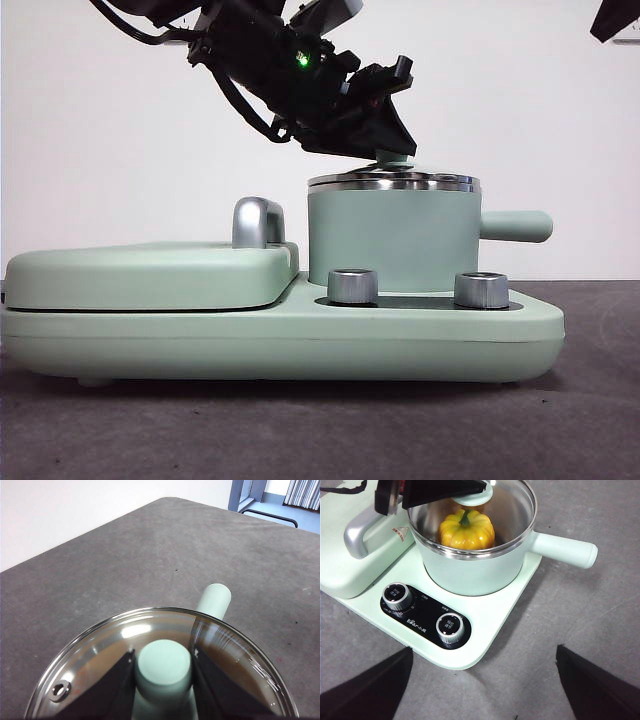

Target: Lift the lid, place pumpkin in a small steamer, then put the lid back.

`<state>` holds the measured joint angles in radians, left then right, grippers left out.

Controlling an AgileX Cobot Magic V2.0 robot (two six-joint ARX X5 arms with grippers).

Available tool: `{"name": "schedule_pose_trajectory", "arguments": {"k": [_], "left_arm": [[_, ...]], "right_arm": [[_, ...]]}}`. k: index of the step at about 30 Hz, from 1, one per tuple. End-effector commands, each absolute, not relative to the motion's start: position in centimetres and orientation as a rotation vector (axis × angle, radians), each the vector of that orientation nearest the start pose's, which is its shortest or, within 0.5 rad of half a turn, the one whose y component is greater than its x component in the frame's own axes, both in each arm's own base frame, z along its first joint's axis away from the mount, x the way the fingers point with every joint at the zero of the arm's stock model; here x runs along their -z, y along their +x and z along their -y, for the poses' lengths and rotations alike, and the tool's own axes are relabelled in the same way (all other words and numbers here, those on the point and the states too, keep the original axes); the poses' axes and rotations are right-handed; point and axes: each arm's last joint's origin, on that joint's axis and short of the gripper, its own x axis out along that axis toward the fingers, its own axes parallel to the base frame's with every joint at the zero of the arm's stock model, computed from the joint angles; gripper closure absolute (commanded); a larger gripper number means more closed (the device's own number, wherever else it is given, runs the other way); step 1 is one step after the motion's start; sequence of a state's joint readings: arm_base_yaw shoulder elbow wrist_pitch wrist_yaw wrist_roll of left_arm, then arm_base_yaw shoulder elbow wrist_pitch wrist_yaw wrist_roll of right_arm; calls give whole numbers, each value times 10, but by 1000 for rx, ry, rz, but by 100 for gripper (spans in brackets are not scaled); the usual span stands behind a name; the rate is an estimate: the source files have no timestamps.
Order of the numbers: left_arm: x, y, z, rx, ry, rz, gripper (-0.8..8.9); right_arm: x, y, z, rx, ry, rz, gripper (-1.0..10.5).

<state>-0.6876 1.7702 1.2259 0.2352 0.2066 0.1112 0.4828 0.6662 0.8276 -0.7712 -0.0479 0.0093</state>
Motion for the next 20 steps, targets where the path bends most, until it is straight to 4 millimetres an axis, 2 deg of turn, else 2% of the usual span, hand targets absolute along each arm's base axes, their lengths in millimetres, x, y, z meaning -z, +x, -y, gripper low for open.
{"name": "schedule_pose_trajectory", "arguments": {"k": [1, 5, 11, 20], "left_arm": [[-256, 309, 267, 914, 174, -278, 718], [-257, 308, 266, 910, 150, -296, 500], [-264, 303, 262, 909, 151, -323, 491], [-294, 286, 239, 888, 149, -371, 493]], "right_arm": [[-311, 110, -60, -507, -109, -601, 507], [-311, 110, -60, -507, -109, -602, 507], [-311, 110, -60, -507, -109, -600, 507], [-312, 111, -60, -508, -106, -590, 507]]}}
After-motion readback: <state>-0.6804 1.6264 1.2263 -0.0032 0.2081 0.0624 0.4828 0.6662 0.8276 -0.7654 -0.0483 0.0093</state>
